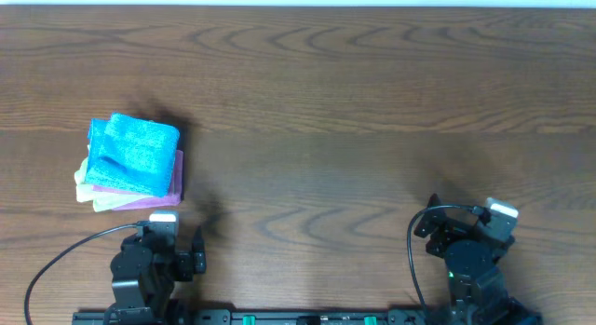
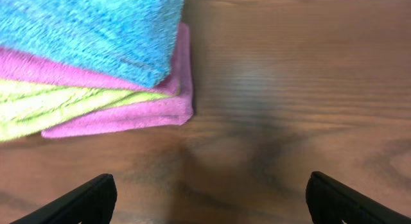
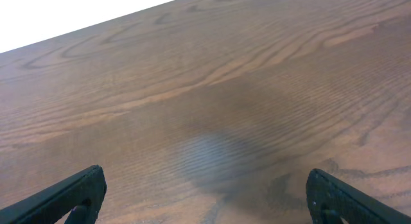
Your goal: Fold the cloth
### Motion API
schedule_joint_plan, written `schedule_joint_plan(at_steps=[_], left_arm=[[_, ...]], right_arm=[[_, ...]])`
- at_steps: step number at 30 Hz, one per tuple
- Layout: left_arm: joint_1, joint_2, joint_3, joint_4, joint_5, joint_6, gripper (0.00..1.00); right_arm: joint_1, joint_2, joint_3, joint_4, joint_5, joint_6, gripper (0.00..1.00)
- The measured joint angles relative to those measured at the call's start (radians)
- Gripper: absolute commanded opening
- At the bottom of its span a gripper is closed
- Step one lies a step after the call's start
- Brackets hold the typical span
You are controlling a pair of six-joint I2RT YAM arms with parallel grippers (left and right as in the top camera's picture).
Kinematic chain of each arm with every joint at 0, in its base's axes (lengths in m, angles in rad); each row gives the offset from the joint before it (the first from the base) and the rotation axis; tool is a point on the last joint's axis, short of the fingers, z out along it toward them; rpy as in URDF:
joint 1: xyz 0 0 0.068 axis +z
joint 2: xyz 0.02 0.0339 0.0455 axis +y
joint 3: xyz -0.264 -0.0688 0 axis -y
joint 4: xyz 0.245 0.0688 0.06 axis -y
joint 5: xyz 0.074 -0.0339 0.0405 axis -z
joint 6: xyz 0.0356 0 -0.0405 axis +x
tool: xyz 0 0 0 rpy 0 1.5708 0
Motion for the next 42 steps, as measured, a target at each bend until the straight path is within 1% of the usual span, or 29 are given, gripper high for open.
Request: schedule_joint_plan(at_steps=[6, 22, 25, 27, 29, 31, 33, 37, 40, 42], left_arm=[[0.000, 0.000, -0.006, 0.002, -0.030, -0.046, 0.95], [0.000, 0.000, -0.006, 0.002, -0.034, -0.050, 0.95], [0.000, 0.000, -0.007, 0.002, -0.034, -0.051, 0.95], [0.000, 0.000, -0.007, 0.002, -0.034, -0.052, 0.95], [0.000, 0.000, -0.007, 0.002, -0.034, -0.053, 0.95], [0.000, 0.000, -0.007, 0.002, -0.034, -0.053, 0.95], [0.000, 0.000, -0.007, 0.002, -0.034, -0.053, 0.95], [0.000, 0.000, -0.007, 0.002, -0.034, -0.053, 0.95], [0.000, 0.000, -0.007, 0.002, -0.034, -0.053, 0.95], [0.000, 0.000, -0.007, 0.002, -0.034, -0.053, 0.95]], right_arm=[[0.000, 0.000, 0.000, 0.000, 0.000, 0.000, 0.99], [-0.002, 0.000, 0.000, -0.002, -0.001, 0.000, 0.99], [-0.029, 0.000, 0.000, -0.058, -0.002, -0.004, 0.99], [-0.068, 0.000, -0.002, -0.107, -0.003, -0.004, 0.99], [-0.112, -0.004, -0.004, -0.120, -0.012, -0.008, 0.99], [-0.174, -0.021, -0.019, -0.120, -0.038, -0.035, 0.99], [-0.235, -0.055, -0.056, -0.106, -0.096, -0.111, 0.99], [-0.344, -0.129, -0.151, -0.061, -0.274, -0.287, 0.99], [-0.410, -0.168, -0.203, -0.052, -0.388, -0.368, 0.99], [-0.436, -0.183, -0.225, -0.051, -0.434, -0.396, 0.99]])
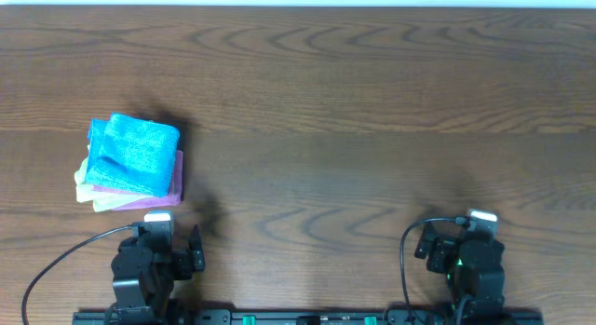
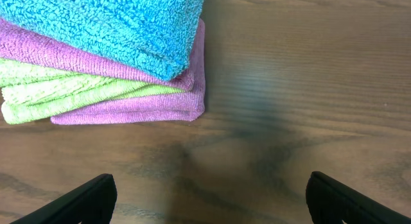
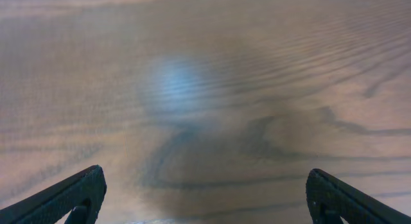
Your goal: Fold the cloth
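A stack of folded cloths lies at the table's left: a blue cloth on top, a pink cloth under it and a yellow-green cloth between the pink layers. My left gripper sits near the front edge just below the stack, open, nothing between its fingers. Far to the right, my right gripper is low near the front edge, open over bare wood, with its fingers wide apart.
The brown wooden table stretches across the whole view, with a pale strip along its far edge. Black cables loop from both arm bases at the front edge.
My right arm has drawn back toward the front edge and tipped down, so its camera now faces the wood closely. The left wrist view has shifted slightly, showing more of the stack.
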### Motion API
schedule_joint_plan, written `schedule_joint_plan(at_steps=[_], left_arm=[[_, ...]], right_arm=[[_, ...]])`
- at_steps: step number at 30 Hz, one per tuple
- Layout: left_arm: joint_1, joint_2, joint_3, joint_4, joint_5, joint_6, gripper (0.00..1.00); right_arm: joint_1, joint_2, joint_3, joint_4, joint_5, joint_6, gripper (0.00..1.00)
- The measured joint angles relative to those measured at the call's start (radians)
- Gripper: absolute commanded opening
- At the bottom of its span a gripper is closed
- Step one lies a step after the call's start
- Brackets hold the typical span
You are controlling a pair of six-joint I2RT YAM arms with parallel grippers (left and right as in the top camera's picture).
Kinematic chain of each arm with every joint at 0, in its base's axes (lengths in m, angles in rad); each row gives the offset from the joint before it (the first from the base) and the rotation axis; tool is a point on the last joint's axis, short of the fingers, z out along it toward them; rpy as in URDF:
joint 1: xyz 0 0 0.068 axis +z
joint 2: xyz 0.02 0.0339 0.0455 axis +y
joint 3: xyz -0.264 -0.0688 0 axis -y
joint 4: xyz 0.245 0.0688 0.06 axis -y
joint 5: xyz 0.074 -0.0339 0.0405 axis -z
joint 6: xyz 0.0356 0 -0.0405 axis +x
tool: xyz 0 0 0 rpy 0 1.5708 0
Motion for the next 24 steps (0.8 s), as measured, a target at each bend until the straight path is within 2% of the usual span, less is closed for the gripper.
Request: schedule_joint_plan(at_steps=[11, 24], left_arm=[[0.000, 0.000, 0.000, 0.000, 0.000, 0.000, 0.95], [0.000, 0.000, 0.000, 0.000, 0.000, 0.000, 0.95]], right_arm=[[-0.072, -0.059, -0.010, 0.003, -0.096, -0.169, 0.99], [-0.072, -0.060, -0.010, 0.006, -0.107, -0.205, 0.99]])
